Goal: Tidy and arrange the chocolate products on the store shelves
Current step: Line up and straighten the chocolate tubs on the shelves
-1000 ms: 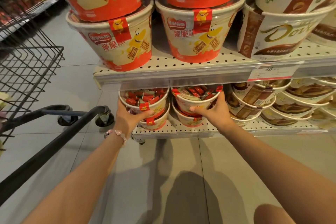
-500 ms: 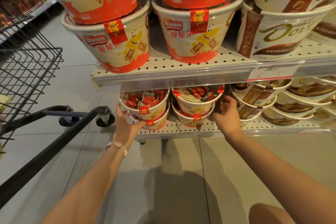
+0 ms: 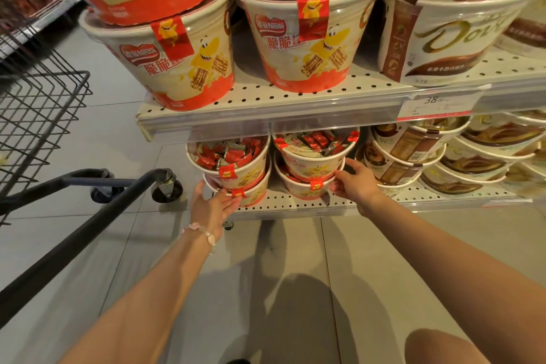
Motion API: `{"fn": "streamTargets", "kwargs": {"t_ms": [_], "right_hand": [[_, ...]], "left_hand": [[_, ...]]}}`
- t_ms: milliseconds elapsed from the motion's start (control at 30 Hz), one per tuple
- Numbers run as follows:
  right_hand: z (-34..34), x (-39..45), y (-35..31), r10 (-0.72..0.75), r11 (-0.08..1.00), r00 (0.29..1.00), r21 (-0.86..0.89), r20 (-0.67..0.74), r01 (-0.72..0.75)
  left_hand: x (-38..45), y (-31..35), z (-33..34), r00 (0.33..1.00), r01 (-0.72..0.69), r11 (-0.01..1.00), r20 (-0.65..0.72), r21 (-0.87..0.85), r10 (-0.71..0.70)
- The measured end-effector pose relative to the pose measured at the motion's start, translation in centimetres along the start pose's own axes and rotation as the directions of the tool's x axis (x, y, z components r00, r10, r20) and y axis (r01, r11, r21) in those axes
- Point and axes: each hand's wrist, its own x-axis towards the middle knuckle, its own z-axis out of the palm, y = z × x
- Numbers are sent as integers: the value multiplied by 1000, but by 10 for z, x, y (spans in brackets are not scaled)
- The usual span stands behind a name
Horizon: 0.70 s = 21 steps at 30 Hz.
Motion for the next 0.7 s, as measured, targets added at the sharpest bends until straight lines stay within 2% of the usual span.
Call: {"fn": "streamTargets", "kwargs": {"t_ms": [200,467,600,700], "right_hand": [[-2,6,4,-15,1000,1000,-13,5,15],[-4,0,9,-13,1000,1000,-10,-3,13],[-8,-5,5,2,1000,999,14,34,-2],[-13,-12,-2,12,999,995,-34,104,-9]], "left_hand": [[-1,9,-2,990,100,990,111,-104,-89],[-9,15,0,985,107,989,148,-100,-91],[-7,18,-2,981,125,991,155,-38,-118],[-18,25,-1,975,144,985,155,95,-158]]}}
